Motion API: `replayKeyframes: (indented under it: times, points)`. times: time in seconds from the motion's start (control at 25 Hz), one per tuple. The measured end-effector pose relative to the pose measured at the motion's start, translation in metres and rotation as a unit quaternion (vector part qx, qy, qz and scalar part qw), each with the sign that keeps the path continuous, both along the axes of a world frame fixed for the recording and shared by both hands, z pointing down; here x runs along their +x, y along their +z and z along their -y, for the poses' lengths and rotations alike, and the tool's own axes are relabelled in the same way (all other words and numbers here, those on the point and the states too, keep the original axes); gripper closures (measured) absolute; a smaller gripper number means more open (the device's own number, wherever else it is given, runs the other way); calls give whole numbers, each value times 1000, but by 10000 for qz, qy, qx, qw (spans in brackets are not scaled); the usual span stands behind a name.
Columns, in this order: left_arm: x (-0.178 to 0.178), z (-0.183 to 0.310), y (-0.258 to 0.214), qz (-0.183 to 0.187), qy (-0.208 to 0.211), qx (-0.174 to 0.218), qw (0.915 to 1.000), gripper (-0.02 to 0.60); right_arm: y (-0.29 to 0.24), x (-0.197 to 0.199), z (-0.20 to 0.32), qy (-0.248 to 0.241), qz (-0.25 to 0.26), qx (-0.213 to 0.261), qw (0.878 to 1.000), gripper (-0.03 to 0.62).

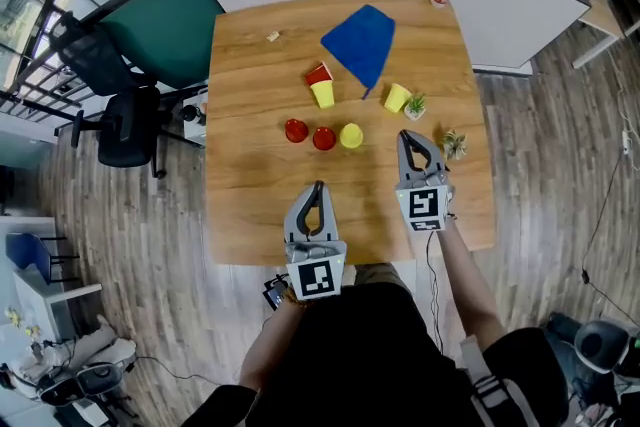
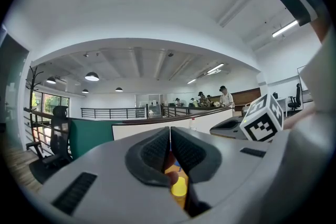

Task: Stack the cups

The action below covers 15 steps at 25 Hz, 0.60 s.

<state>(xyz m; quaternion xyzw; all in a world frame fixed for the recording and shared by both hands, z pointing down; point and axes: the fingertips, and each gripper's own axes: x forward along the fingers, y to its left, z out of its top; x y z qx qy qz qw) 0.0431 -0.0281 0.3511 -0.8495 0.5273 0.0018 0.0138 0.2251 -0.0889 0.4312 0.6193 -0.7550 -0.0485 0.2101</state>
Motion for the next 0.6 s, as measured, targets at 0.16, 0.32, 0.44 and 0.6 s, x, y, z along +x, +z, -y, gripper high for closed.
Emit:
replayKeyframes:
  times: [0.16, 0.32, 0.44, 0.6]
  points:
    - [-2, 2, 5, 114, -217, -251, 9994, 557, 28, 9, 26, -460, -563, -380, 9966, 546]
    - [-13, 10, 10, 85, -460, -268, 9985, 557, 59, 18, 66, -839, -1121, -619, 9882, 464]
    - [-22, 11, 19, 209, -483, -299, 9982, 557, 83, 22, 85, -1156, -1529, -888, 9774, 385]
    - [-21, 20, 30, 372, -421, -343, 9978, 557, 95, 25, 106, -1413, -1743, -1089, 9684, 355]
